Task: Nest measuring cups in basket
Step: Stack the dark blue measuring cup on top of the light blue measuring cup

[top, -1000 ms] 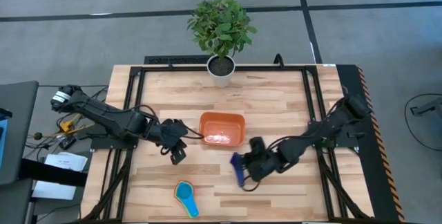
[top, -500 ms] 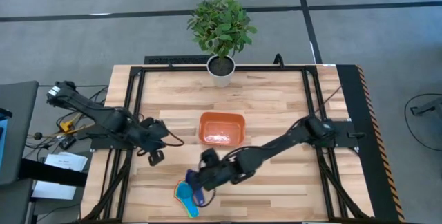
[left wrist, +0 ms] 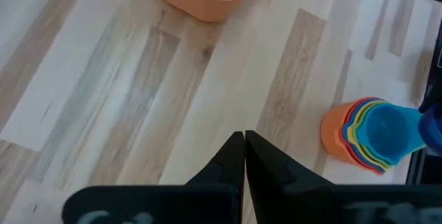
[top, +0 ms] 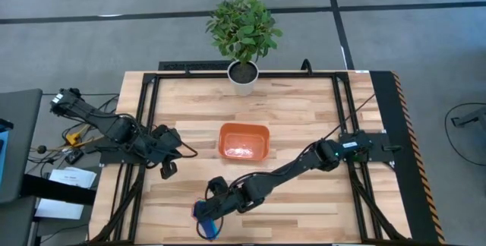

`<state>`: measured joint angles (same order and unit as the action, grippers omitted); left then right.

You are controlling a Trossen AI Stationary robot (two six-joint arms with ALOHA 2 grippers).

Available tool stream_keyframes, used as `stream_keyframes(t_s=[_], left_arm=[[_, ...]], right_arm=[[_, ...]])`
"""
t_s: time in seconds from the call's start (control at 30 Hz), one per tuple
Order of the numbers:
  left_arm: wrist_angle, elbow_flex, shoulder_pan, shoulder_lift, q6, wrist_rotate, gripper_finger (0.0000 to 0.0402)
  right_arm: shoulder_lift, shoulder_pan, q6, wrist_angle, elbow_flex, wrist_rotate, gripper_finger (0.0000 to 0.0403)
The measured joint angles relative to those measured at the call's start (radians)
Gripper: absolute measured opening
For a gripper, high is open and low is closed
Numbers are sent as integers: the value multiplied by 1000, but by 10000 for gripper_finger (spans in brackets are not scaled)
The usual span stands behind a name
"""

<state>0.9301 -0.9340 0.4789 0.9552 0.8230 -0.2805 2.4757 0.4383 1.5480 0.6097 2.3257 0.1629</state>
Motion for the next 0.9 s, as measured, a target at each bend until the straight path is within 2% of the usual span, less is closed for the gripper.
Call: stream_keyframes(t_s=[0.23, 0.7, 0.9], left_arm=[[0, 0, 0, 0, -23, -21, 0], [1, 1, 0, 0, -34, -23, 0], [29, 1, 0, 0, -33, -39, 0]], right_arm=[[17, 6, -88, 6, -1, -8, 7], [17, -29, -93, 13, -1, -10, 38], [17, -27, -90, 8, -1, -43, 54]])
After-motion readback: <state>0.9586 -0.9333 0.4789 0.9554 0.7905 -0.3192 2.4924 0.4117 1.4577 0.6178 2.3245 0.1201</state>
